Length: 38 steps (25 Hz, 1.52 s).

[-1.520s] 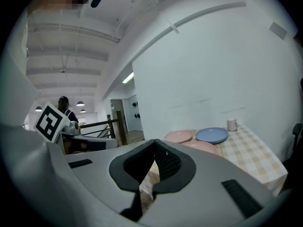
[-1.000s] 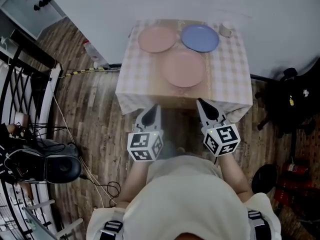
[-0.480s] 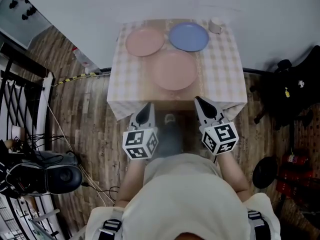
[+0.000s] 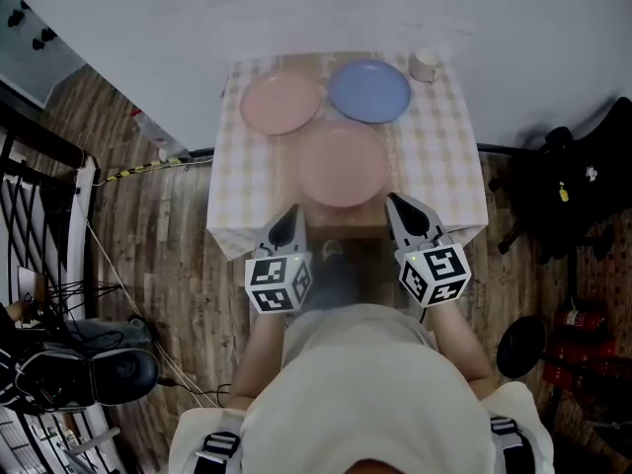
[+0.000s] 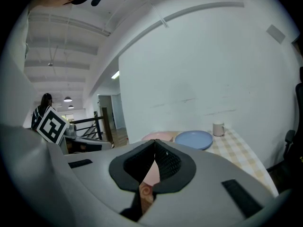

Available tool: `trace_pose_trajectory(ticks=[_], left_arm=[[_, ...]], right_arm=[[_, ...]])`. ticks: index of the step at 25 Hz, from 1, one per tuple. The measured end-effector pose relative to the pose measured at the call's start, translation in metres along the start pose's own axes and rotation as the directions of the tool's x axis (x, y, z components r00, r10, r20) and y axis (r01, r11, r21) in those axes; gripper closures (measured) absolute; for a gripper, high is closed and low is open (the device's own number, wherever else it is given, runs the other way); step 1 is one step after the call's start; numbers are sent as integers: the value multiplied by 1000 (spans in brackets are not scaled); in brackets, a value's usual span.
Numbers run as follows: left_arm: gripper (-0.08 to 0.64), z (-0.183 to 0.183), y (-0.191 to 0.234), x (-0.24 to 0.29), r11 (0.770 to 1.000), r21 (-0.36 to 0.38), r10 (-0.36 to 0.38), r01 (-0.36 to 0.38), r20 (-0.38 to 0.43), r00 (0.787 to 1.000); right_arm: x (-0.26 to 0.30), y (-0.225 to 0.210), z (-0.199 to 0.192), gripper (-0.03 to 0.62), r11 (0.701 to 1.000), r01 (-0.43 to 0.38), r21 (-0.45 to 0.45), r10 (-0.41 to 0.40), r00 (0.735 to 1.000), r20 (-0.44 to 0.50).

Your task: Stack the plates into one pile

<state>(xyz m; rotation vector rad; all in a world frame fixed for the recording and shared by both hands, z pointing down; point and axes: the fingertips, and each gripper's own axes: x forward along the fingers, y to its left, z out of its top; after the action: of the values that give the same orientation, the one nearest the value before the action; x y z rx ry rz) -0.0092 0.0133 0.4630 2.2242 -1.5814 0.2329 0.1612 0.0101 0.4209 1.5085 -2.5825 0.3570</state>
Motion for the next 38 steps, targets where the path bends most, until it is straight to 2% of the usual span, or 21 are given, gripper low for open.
trace_pose_trajectory(ticks=[8, 17, 29, 38], left_arm=[[557, 8, 30, 42, 1000, -3, 4, -5, -46, 999], [557, 15, 45, 88, 999, 25, -30, 32, -98, 995], [557, 37, 65, 145, 997, 25, -73, 76, -110, 991], [557, 56, 69, 181, 992, 36, -114, 119, -116, 987]], right_arm=[[49, -21, 3, 592, 1000, 19, 3, -19, 999, -32], [88, -48, 2, 592, 998, 62, 2, -62, 995, -74], [138, -81, 2, 591, 993, 115, -5, -115, 987, -111], [174, -120, 2, 591, 982, 188, -9, -187, 973, -136]])
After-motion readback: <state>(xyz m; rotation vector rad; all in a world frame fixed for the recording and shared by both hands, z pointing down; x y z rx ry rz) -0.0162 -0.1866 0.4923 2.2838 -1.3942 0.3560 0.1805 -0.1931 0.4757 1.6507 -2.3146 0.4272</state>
